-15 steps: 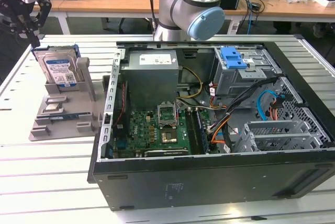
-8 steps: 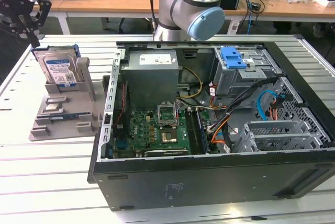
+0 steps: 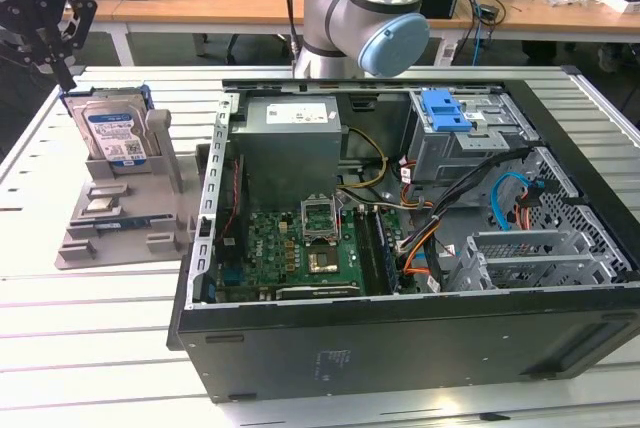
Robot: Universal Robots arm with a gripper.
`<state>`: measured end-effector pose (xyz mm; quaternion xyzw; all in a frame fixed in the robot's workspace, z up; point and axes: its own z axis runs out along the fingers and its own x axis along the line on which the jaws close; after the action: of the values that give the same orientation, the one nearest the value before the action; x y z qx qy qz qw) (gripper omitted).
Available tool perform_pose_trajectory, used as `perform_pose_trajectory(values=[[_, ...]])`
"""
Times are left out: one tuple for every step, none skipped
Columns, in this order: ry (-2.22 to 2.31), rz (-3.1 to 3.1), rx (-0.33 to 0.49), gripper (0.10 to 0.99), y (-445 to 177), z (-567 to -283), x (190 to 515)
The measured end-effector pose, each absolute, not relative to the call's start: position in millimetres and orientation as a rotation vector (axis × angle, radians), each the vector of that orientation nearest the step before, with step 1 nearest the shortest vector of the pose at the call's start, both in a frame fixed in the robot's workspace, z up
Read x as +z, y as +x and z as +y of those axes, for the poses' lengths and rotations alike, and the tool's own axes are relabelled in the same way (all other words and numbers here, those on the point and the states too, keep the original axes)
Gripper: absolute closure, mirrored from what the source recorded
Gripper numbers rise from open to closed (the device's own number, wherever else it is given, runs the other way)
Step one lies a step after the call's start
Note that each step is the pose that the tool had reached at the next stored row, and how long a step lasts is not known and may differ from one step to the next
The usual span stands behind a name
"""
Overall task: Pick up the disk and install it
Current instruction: 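Pick up the disk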
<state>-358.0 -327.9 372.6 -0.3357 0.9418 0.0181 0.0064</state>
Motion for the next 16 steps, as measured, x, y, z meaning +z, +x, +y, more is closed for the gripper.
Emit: perform_pose_trajectory(values=[[-1.066, 2.941, 0.057, 0.980, -357.9, -327.9, 372.6], [-1.085, 2.935, 0.057, 0.980, -357.9, -327.9, 372.6], [-1.103, 2.928, 0.057, 0.980, -358.0, -327.9, 372.6], [-1.125, 2.920, 0.057, 0.980, -357.9, -327.9, 372.6], [-1.142, 2.914, 0.057, 0.980, -358.0, -327.9, 372.5], [-1.177, 2.900, 0.057, 0.980, -357.9, -327.9, 372.6], [-1.205, 2.889, 0.058, 0.980, -358.0, -327.9, 372.5], [-1.225, 2.881, 0.058, 0.980, -357.9, -327.9, 372.6], [-1.244, 2.873, 0.058, 0.980, -357.9, -327.9, 372.6], [-1.272, 2.861, 0.058, 0.980, -358.0, -327.9, 372.6], [-1.293, 2.852, 0.058, 0.980, -358.0, -327.9, 372.6], [-1.331, 2.835, 0.058, 0.980, -357.9, -327.9, 372.5], [-1.351, 2.826, 0.058, 0.980, -357.9, -327.9, 372.6], [-1.381, 2.812, 0.058, 0.980, -357.9, -327.9, 372.6], [-1.399, 2.803, 0.058, 0.980, -357.9, -327.9, 372.6], [-1.417, 2.794, 0.058, 0.980, -357.9, -327.9, 372.6]])
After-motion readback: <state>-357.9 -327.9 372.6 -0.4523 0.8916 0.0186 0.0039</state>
